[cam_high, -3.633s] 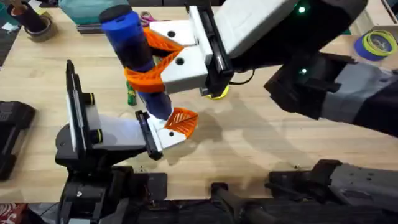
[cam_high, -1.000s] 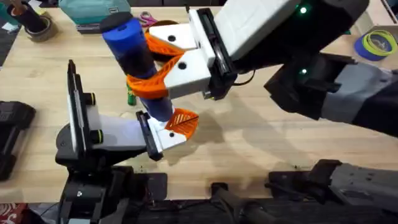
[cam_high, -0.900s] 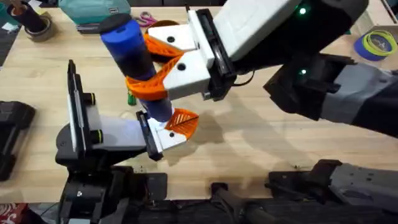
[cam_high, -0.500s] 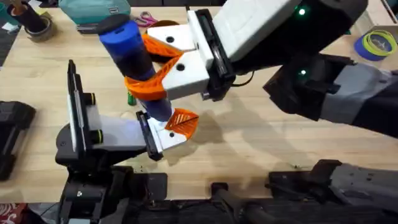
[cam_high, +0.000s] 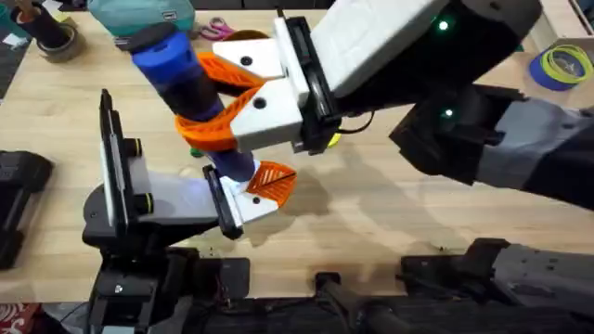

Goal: Pick up the gripper from the table and insert it into the empty holder that is missing its gripper. Then pick up a screw, insert it into the mounting hole, and use the screwdriver to tighten it. Finally, clean up the table by picking up the vegetable and placing it into the bucket.

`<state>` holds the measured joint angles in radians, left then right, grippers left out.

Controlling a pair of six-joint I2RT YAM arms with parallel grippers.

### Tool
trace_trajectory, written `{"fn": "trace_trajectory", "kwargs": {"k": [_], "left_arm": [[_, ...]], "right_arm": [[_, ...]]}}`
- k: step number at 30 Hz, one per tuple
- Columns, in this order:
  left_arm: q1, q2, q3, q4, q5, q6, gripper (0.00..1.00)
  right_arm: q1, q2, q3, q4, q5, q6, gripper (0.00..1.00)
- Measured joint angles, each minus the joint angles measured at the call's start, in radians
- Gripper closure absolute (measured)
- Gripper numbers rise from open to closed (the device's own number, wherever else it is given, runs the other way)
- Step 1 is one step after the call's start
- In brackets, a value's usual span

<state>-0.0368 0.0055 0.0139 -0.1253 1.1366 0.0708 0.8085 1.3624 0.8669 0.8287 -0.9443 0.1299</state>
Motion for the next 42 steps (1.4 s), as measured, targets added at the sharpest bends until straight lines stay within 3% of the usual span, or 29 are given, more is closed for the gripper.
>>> {"fn": "trace_trajectory", "kwargs": {"k": [31, 42], "left_arm": [[0.000, 0.000, 0.000, 0.001, -0.003, 0.000, 0.985], [0.000, 0.000, 0.000, 0.001, -0.004, 0.000, 0.985]], "right_arm": [[0.000, -0.008, -0.011, 0.017, 0.005, 0.000, 0.979], [-0.001, -0.009, -0.014, 0.098, 0.005, 0.044, 0.979]]}}
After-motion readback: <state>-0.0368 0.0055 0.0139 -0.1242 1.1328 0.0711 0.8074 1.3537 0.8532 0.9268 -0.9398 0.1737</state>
